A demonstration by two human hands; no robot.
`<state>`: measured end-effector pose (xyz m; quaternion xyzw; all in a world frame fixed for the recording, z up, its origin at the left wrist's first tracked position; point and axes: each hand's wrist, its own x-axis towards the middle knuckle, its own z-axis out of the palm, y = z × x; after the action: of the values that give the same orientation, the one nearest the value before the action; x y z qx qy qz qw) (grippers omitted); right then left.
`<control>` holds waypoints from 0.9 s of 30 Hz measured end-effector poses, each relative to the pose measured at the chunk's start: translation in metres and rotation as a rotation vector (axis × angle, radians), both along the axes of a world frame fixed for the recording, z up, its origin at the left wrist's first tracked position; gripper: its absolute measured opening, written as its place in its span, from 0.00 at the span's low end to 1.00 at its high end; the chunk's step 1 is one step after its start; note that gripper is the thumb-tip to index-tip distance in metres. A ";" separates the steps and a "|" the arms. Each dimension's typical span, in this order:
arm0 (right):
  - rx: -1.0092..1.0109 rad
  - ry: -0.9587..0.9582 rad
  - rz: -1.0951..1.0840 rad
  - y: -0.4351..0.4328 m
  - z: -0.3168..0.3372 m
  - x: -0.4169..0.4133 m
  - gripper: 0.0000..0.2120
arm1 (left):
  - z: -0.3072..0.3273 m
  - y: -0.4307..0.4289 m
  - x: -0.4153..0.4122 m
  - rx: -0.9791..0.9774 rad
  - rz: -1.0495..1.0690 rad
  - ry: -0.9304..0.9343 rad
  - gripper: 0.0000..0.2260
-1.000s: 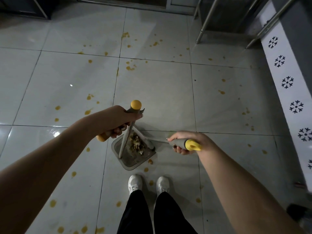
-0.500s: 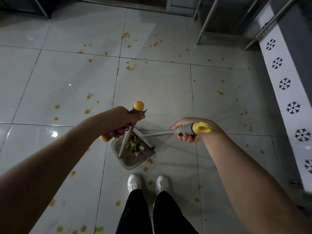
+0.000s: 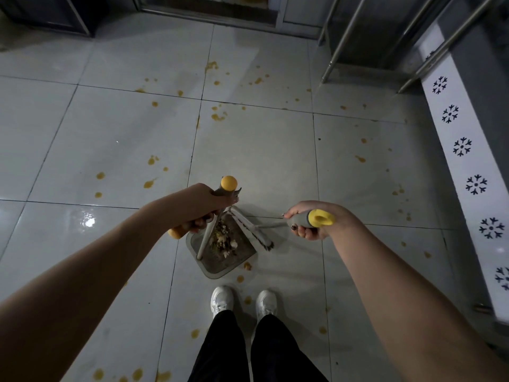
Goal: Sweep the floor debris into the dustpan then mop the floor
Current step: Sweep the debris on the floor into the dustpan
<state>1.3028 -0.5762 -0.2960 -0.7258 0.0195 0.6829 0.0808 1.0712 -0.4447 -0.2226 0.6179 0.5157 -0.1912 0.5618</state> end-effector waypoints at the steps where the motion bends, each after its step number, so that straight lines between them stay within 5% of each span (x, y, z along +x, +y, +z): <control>1: 0.000 0.002 -0.003 -0.001 0.001 -0.002 0.14 | 0.000 0.000 -0.002 -0.001 0.003 0.000 0.22; 27: 0.092 -0.008 -0.144 0.003 -0.011 -0.071 0.10 | 0.023 0.016 -0.075 0.017 0.029 0.032 0.26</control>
<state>1.2316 -0.5737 -0.3072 -0.7206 0.0400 0.6727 0.1632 0.9958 -0.4286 -0.2001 0.6121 0.5352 -0.1883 0.5509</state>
